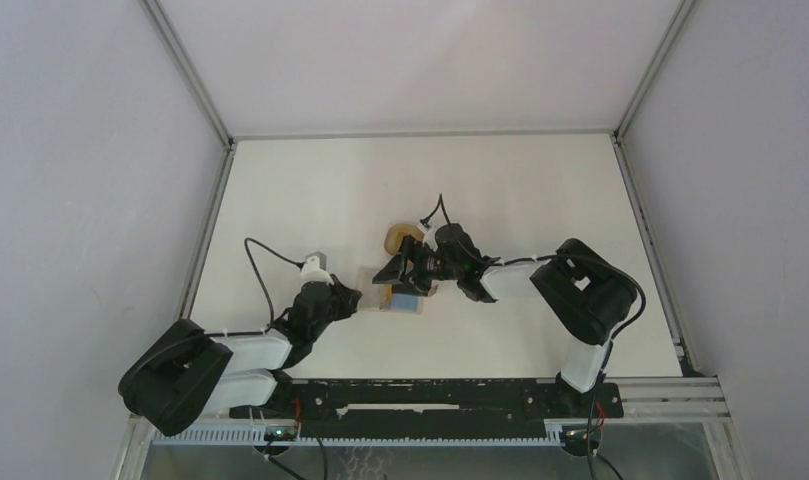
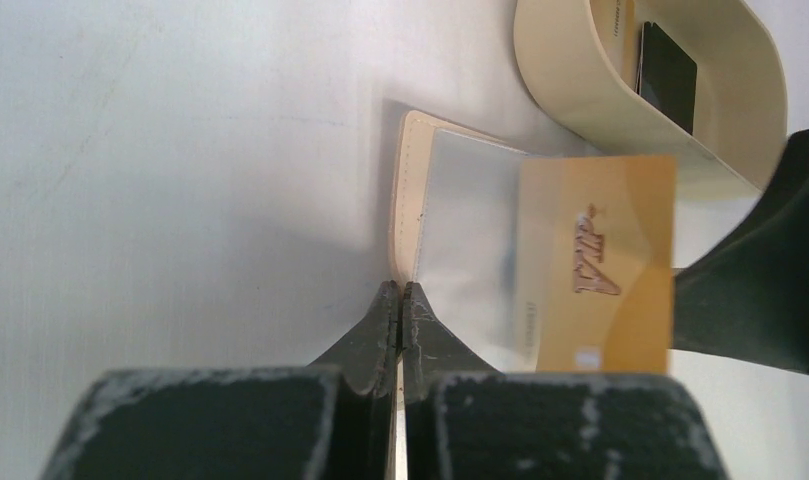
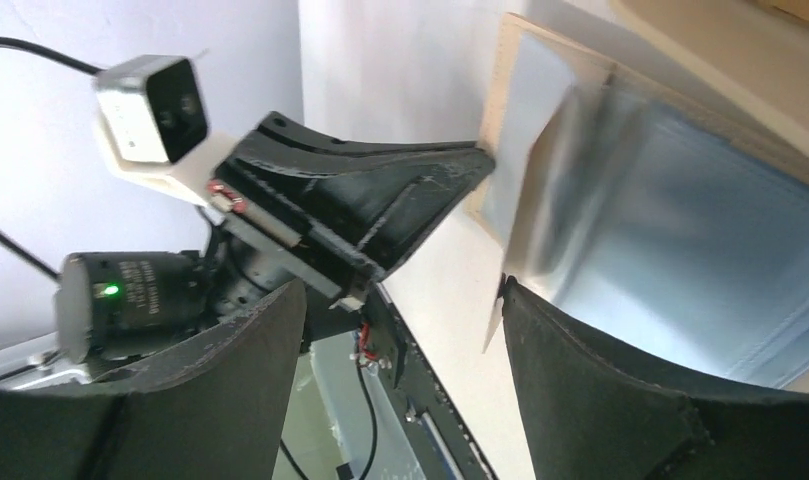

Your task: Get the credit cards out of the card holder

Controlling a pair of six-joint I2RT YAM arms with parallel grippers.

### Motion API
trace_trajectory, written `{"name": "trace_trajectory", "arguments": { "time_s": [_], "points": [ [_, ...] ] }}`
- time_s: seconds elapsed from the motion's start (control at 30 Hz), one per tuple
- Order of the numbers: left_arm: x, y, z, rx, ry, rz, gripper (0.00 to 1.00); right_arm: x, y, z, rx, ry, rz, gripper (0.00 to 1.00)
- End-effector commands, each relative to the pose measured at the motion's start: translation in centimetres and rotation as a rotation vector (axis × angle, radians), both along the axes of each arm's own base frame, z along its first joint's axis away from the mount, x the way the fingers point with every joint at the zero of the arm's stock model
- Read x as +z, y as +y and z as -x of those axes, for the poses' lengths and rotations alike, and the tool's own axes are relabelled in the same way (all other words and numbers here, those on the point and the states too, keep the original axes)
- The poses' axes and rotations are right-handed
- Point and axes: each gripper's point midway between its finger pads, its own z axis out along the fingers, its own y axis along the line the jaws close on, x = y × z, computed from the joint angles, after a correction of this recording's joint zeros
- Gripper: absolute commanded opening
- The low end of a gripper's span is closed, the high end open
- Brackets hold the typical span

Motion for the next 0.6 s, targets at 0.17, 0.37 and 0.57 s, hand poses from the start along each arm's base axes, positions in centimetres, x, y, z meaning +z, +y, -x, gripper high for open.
{"name": "trace_trajectory", "arguments": {
  "time_s": [0.17, 0.37, 0.57],
  "points": [
    [-3.6, 1.2, 2.8, -0.026, 0.127, -0.077, 0.0, 1.7, -0.8, -0.9, -0.004, -0.066, -0.001, 0.72],
    [-3.7, 1.2, 2.8, -0.025, 0.127, -0.076, 0.0, -1.7, -1.2, -0.1, 0.028, -0.015, 0.099, 0.75],
    [-3.7, 1.2, 2.8, -0.028, 0.129, -0.077, 0.0, -1.5, -2.7, -0.4, 0.003, -0.107, 0.206, 0.8]
  ]
}}
